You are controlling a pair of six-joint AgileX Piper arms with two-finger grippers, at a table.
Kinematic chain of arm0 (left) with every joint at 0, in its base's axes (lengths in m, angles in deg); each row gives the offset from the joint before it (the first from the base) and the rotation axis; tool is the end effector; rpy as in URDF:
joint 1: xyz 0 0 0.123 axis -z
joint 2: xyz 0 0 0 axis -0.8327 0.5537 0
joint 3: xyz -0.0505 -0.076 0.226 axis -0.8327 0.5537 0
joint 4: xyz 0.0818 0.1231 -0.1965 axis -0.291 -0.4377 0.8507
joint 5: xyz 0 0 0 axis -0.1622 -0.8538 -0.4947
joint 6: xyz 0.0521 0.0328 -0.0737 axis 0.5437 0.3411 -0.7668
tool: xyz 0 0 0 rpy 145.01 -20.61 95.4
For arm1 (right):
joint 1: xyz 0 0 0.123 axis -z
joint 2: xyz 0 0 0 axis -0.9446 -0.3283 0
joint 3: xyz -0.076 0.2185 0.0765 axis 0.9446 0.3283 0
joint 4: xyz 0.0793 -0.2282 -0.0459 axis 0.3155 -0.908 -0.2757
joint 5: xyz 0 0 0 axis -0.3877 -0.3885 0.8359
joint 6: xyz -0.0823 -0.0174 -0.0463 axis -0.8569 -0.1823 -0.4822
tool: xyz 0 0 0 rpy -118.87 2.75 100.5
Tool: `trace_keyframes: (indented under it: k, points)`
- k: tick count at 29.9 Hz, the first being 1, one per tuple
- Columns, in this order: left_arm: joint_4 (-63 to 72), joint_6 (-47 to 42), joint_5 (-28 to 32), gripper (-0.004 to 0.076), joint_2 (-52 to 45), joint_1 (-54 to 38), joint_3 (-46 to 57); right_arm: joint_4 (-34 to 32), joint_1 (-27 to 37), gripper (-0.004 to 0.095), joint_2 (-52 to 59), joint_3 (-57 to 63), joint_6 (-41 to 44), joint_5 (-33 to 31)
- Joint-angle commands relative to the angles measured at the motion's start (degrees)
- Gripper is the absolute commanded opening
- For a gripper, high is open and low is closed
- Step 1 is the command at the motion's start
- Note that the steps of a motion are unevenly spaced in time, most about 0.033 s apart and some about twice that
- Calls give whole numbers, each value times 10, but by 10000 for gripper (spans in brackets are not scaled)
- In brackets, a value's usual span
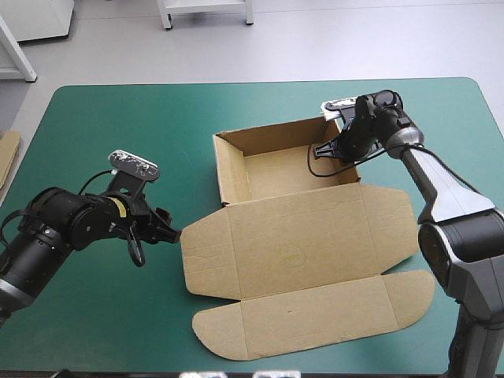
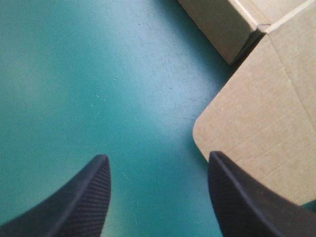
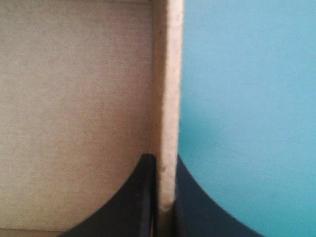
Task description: Fold the box
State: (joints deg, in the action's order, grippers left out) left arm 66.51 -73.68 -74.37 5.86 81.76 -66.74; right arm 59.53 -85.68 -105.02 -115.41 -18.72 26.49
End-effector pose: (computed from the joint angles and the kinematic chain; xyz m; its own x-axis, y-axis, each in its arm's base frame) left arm 0.2102 -0.0938 0.3116 -0.7359 0.3712 -0.5663 0.4142 0.9084 0.0571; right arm 0.4028 0.1054 0.2363 -0.8990 -0.2126 -0.3828 -0.2289 0.9734 -0.0030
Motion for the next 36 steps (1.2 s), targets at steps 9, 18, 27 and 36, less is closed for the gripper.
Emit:
trace_keyframes:
  k: [9,18,27,36]
  points:
    - [-3,-6,37,420,-43,4,-15,-95,119,-13,74,-18,-42,-17]
    - [-3,-2,40,420,-50,4,-15,-103,284,-13,92,-16,-88,-26]
    - [-3,3,40,420,-50,4,-15,-110,391,-13,82,-16,-109,15]
    - [-8,3,38,420,-50,4,-15,-149,399,43,42,-14,-86,41]
